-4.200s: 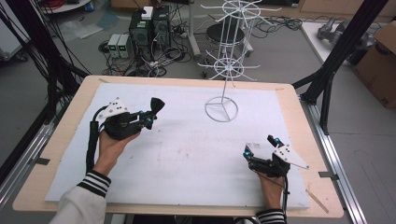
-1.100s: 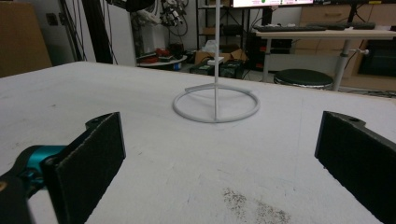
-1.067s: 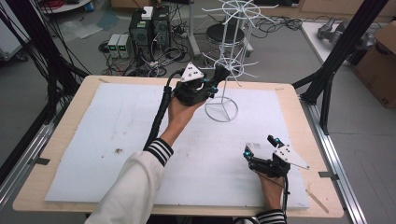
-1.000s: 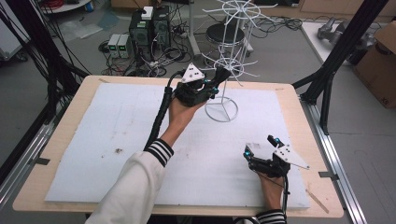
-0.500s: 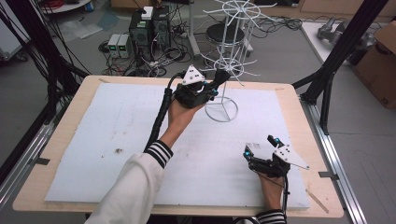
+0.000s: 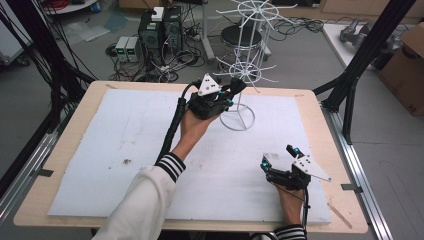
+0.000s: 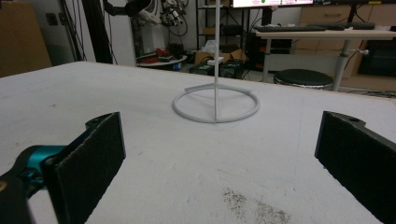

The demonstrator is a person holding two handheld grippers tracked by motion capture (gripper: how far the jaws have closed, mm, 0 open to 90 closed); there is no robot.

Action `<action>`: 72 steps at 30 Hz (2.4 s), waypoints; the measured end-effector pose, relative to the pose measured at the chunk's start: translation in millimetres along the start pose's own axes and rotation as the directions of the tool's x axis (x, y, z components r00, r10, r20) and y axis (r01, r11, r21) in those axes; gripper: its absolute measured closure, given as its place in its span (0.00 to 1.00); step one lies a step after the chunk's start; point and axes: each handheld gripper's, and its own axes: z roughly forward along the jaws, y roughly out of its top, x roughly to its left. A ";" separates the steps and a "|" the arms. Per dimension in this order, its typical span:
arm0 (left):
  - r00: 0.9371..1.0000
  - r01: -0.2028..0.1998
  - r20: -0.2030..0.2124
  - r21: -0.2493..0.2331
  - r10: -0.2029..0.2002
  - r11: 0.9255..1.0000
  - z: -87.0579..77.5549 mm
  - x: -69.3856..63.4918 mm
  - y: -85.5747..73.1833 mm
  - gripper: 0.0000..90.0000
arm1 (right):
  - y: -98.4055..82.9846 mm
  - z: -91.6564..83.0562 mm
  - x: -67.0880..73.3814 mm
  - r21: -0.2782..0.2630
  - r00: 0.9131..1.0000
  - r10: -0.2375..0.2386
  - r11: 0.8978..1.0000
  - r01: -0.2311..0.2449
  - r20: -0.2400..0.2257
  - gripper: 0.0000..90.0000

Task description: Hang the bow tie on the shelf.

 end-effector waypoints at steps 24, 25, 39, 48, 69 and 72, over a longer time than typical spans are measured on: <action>0.999 0.009 -0.040 0.066 -0.006 0.998 -0.1 9.1 -9.0 0.85 | 0.0 -0.1 0.0 0.000 1.000 0.001 1.000 -0.001 -0.001 0.01; 0.999 0.014 -0.041 0.066 -0.011 0.998 -0.8 10.2 -10.2 0.85 | 0.0 -0.1 0.0 0.000 1.000 0.000 1.000 0.000 -0.001 0.01; 0.998 0.045 -0.053 0.135 -0.039 0.990 -0.7 23.0 -34.8 0.85 | 0.0 0.1 -0.1 -0.002 1.000 -0.006 1.000 0.006 -0.001 0.01; 0.998 0.043 -0.044 0.124 -0.038 0.991 -0.2 22.5 -36.3 0.81 | 0.0 0.1 -0.1 -0.002 1.000 -0.005 1.000 0.005 -0.001 0.01; 0.999 -0.004 0.036 0.005 0.004 1.000 -66.5 38.9 -59.8 0.18 | -0.7 -1.8 -0.2 -0.018 1.000 0.002 1.000 -0.002 0.003 0.01; 1.000 -0.022 -0.015 0.007 0.022 1.000 -87.4 41.1 -75.3 0.17 | -0.7 -1.7 -0.1 -0.017 1.000 -0.003 1.000 0.003 0.003 0.01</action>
